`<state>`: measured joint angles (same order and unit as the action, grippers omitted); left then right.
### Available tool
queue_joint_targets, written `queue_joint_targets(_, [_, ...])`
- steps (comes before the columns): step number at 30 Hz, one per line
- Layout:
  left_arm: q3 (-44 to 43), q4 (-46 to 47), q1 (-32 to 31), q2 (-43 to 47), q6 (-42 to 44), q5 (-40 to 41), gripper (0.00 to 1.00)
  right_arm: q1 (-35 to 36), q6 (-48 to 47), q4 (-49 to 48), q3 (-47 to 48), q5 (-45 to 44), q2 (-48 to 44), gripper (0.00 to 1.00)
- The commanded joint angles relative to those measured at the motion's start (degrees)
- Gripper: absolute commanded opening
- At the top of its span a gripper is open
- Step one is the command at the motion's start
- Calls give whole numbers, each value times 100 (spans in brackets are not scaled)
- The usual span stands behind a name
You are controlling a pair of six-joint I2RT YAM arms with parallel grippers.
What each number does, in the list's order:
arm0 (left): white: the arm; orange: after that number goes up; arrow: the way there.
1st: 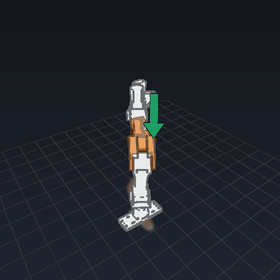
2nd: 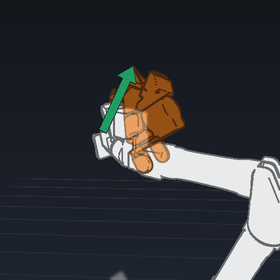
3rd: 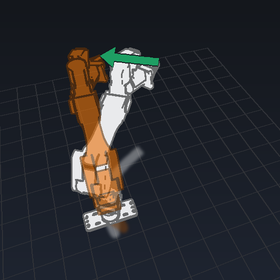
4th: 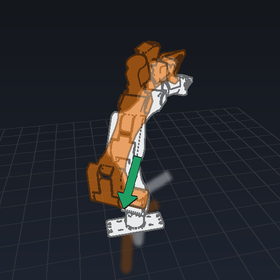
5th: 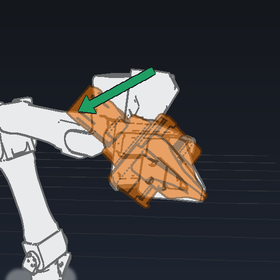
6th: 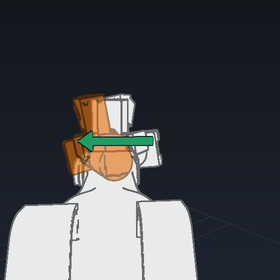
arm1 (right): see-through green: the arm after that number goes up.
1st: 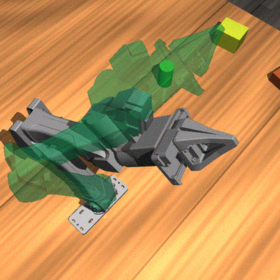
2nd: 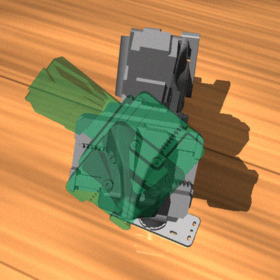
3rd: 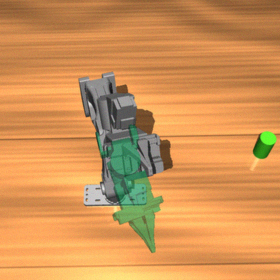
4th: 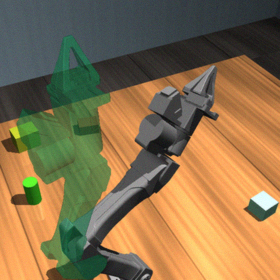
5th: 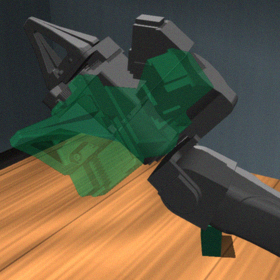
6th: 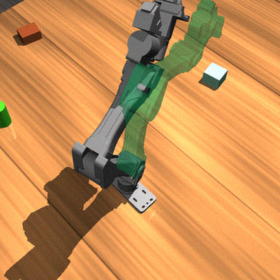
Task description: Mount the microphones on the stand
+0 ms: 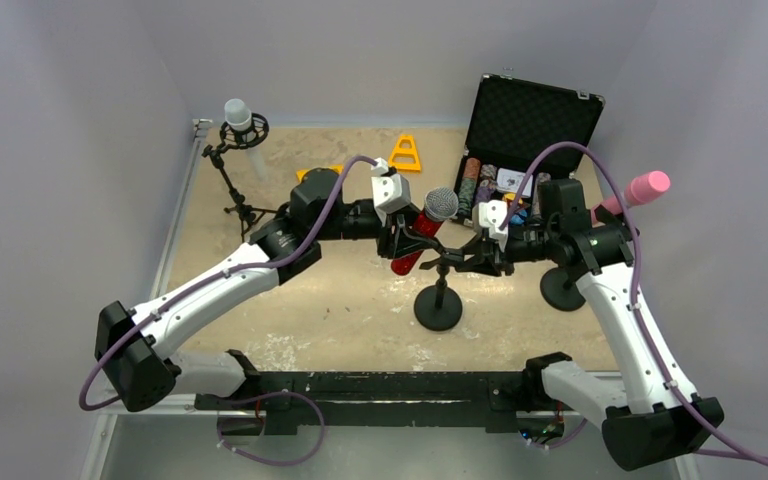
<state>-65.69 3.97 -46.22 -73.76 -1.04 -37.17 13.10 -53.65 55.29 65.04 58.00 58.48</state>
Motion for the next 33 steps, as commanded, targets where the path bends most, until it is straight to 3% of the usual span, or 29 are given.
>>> queue_joint_targets(1, [78, 647, -21, 112, -300, -269, 0, -1, 136, -267, -3, 288, -112, 0])
queue_joint_targets(10, [-65, 1128, -221, -389, -506, -170, 0, -1, 157, -182, 17, 588, -4, 0])
queue_joint_targets(20, [432, 2366, -388, -643, -842, 204, 0, -3, 260, -280, -157, 625, 41, 0])
queue_joint_targets(21, [416, 2371, -388, -642, -845, 228, 0, -1, 285, -289, -161, 636, 30, 6])
queue_joint_targets(24, [424, 2293, -380, -578, -816, 322, 0, -11, 320, -277, -162, 759, -47, 57])
queue_joint_targets(25, [437, 2245, -379, -529, -807, 345, 0, -10, 321, -268, -158, 741, -84, 69])
queue_joint_targets(27, [478, 2124, -379, -446, -791, 413, 18, -26, 324, -268, -171, 724, -190, 80])
queue_joint_targets(33, [493, 1724, -371, -177, -788, 636, 58, -151, 413, -364, -232, 714, -442, 89])
